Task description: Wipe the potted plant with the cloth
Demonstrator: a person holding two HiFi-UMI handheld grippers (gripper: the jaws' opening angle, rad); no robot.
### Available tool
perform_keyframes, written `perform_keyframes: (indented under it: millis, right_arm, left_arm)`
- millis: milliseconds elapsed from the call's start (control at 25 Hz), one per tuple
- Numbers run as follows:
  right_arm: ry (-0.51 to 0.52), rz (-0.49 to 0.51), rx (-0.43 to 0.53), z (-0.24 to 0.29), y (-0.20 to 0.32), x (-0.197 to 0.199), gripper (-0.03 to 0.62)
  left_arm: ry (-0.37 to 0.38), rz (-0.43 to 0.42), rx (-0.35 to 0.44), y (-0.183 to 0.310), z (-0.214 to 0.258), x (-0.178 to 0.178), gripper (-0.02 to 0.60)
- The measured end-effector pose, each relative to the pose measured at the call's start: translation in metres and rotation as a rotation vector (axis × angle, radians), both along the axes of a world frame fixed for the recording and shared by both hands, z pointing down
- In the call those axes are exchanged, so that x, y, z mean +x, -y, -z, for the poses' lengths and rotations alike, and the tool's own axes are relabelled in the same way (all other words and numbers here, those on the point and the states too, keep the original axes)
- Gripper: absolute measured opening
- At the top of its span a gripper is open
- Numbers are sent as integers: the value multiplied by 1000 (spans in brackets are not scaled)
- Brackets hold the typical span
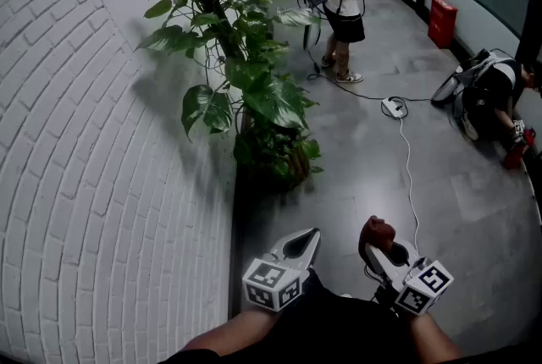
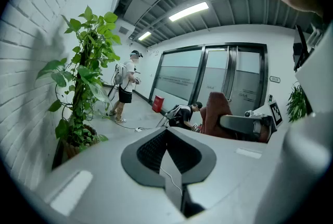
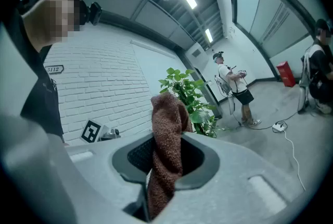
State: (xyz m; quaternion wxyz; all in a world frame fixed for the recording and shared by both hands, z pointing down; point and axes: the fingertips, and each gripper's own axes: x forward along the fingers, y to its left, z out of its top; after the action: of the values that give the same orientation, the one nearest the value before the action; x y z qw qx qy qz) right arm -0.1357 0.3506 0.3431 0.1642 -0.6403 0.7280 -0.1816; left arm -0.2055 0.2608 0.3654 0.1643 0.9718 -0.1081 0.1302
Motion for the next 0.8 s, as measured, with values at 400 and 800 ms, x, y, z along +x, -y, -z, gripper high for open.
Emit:
perform_keyframes:
  millis: [400,800]
  right_arm:
    - [11,25,-2,-2,24,5,58]
    - [46,45,-22,-12,60,8,58]
  left_arm:
    - [4,28,14,23,4,2,17]
    - [44,73,0,56,-6,-7,17]
